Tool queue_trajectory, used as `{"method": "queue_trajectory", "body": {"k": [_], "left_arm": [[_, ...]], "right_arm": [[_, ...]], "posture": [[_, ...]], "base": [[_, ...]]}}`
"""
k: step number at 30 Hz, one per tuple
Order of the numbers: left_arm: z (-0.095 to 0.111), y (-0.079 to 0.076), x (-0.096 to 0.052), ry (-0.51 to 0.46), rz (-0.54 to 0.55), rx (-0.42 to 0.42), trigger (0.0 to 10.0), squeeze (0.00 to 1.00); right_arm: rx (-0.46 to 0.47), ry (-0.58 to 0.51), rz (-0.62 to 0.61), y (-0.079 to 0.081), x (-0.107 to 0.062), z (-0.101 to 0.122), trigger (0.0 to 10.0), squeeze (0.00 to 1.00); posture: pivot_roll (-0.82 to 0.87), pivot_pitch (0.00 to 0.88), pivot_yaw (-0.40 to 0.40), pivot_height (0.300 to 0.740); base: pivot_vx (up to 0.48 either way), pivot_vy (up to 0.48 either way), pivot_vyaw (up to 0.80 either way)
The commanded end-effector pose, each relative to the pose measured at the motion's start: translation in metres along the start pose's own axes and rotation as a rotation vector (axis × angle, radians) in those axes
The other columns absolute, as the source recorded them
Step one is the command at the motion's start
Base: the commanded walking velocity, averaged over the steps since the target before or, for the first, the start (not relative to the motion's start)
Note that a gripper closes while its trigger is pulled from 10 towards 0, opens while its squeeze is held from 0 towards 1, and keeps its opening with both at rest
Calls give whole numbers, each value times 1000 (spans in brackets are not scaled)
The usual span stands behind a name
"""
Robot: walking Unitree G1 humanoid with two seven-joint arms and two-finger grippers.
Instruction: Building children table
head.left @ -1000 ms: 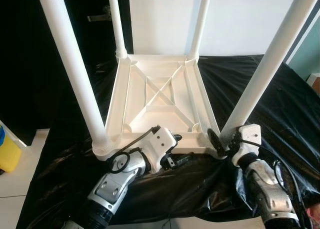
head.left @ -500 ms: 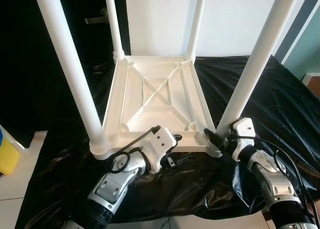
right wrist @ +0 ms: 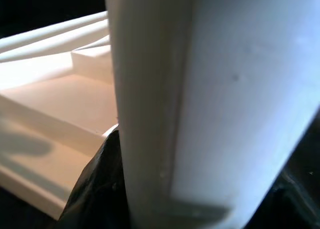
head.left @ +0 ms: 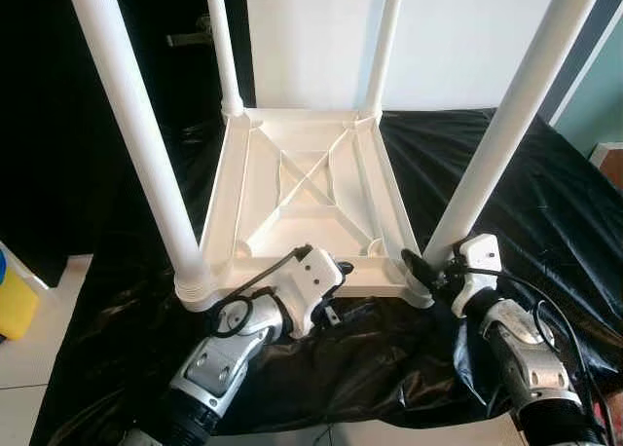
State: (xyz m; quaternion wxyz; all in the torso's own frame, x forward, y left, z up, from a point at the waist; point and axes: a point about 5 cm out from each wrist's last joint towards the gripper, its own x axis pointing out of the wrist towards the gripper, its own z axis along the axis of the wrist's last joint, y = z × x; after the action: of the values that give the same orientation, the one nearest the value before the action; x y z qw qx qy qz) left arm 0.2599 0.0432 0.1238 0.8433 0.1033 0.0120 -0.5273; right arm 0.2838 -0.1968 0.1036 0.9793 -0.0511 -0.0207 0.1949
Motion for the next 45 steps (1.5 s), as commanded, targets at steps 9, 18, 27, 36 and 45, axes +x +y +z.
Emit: {"method": "queue_trajectory", "body": {"k": [9,18,27,36,45], "left_arm": [[-2,-5,0,14,-64,-12,10000,0],[-3,-7,-1,15,-63,-15,10000,0],[1,-1,2,4,-54,-6,10000,0],[0,-3,4,3,-58,-6,10000,0],[-1,-5,1,8,-61,-11,10000,0]], "right_arm": [[62,36,-372,21,-9,-13,10000,0],[89,62,-575,31,-13,-14,10000,0],[85,11,-528,35,-5,-4,10000,1000],[72,-49,-398,23,-8,5,10000,1000],[42,-48,-93,9,-15,6,10000,0]], "posture": [[-36,0,-15,740],[-38,0,-21,740],[-42,0,-24,740],[-40,0,-27,740],[-35,0,-19,740]], "base": [[0,0,0],[0,0,0],[0,0,0],[0,0,0],[0,0,0]]}}
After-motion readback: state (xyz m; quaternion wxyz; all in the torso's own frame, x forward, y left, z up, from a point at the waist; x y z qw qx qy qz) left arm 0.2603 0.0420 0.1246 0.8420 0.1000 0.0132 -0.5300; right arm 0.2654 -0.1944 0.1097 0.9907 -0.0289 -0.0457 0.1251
